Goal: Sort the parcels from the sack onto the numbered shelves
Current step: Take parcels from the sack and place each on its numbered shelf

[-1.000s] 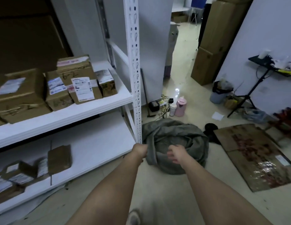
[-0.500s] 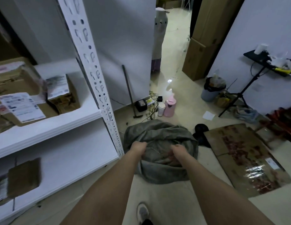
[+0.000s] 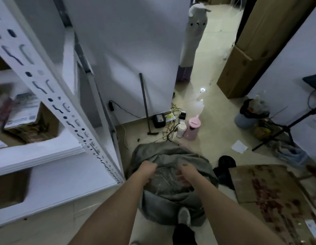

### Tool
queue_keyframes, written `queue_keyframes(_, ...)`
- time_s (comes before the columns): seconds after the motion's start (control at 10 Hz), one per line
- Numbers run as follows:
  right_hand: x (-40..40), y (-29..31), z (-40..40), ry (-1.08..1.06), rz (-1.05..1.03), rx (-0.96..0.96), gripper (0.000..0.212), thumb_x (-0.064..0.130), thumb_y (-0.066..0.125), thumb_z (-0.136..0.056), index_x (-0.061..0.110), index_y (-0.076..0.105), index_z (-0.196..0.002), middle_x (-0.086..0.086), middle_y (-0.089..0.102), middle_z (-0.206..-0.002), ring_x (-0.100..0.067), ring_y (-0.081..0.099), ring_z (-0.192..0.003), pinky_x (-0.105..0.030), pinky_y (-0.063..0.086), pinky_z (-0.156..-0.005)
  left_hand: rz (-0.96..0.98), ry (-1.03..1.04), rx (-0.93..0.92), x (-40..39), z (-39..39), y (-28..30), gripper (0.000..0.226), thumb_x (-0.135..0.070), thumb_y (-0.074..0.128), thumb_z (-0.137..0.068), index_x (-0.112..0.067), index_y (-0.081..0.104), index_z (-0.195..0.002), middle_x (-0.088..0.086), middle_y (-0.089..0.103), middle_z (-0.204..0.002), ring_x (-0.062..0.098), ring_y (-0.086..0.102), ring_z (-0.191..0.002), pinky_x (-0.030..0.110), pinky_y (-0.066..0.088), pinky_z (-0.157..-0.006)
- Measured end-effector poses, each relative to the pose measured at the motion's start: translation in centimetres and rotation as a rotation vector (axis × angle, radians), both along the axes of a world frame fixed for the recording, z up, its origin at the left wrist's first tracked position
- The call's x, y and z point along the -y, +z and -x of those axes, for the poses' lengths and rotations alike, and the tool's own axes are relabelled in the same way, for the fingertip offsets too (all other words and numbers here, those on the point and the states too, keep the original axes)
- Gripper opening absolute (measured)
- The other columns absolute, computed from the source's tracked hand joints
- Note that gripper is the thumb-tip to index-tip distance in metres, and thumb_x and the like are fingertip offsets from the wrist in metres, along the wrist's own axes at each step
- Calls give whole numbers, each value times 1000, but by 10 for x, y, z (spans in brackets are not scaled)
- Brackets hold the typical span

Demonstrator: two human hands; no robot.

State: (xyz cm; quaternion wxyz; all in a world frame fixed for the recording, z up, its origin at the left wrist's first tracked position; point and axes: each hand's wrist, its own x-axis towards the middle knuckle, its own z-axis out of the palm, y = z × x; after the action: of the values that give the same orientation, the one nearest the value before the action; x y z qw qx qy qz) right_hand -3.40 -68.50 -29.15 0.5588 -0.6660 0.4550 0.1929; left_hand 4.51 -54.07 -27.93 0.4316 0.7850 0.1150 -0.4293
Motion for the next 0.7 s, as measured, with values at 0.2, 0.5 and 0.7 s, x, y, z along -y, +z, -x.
queue_keyframes(0.2,78,-50,-50,185,45,-78,19,22,45,-101,6,53,-95,-7,56,-81,-18,50,-62,-23,36,-51,-71,-9,0,54,-23,-60,31,-7,46,-94,-18,42,-64,3,46,-70,17,47,-64,32,45,-70)
queue_keyframes(0.5,113,-196,-85,352,150,-126,21,24,46,-100,7,58,-98,-14,63,-95,-25,56,-80,-30,44,-70,-277,-298,35,80,-44,-183,40,-28,36,-101,-8,48,-133,14,49,-139,30,48,-124,32,39,-101)
queue_keyframes(0.7,145,-336,-72,241,161,-200,23,25,50,-98,6,61,-103,-9,64,-87,-33,62,-85,-46,53,-87,-327,-405,27,93,-46,-306,50,-37,43,-96,-12,39,-140,14,41,-143,32,46,-126,38,40,-105)
